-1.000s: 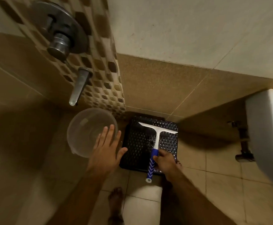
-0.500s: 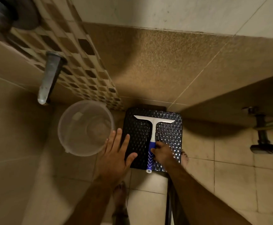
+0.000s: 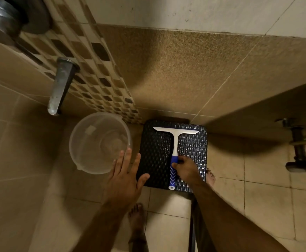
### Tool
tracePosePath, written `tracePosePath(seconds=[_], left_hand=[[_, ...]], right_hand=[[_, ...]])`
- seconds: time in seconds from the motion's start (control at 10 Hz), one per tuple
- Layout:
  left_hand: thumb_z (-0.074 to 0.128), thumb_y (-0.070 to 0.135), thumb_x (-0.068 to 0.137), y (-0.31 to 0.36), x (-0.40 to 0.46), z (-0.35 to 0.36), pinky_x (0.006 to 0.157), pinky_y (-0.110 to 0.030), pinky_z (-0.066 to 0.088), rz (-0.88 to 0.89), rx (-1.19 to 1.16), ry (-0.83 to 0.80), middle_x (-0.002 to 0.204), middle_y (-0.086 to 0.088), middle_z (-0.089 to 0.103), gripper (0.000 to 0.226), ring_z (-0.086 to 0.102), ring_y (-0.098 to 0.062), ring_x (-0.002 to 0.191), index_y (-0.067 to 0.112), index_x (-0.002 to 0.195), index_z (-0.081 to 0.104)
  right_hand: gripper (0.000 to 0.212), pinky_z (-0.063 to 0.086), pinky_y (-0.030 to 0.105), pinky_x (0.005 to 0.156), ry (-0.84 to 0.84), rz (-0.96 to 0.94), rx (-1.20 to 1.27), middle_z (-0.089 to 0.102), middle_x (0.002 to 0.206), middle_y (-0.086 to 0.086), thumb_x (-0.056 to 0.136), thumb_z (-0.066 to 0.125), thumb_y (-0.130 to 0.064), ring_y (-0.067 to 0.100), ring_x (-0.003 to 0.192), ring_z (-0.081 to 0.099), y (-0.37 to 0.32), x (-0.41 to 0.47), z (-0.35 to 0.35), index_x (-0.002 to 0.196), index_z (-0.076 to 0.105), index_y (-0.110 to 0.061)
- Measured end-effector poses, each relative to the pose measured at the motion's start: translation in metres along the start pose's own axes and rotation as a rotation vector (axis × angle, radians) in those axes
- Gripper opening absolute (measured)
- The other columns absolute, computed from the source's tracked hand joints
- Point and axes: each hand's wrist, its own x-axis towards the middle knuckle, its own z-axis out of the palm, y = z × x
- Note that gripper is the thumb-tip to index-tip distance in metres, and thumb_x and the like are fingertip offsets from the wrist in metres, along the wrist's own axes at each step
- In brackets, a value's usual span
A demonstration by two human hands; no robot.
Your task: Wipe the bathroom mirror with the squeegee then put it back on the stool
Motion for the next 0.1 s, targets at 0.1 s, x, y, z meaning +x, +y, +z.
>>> tracePosePath(seconds=[0.1], left_hand=[[0.016, 0.063, 0.095, 0.0053, -0.0033, -0.0054, 0.113, -0.043, 0.015, 0.008, -0.041, 0.004, 0.157, -0.009, 0.010, 0.069, 0.001, -0.023, 0.143, 0.021, 0.149, 0.022]], right_hand=[[0.059, 0.048, 0.043, 0.102, 0.187, -0.102, -0.112, 0.061, 0.132, 0.015, 0.089, 0.066, -0.033, 0.030, 0.117, 0.059, 0.0005, -0.0120, -0.0049, 0.139, 0.045, -0.010]])
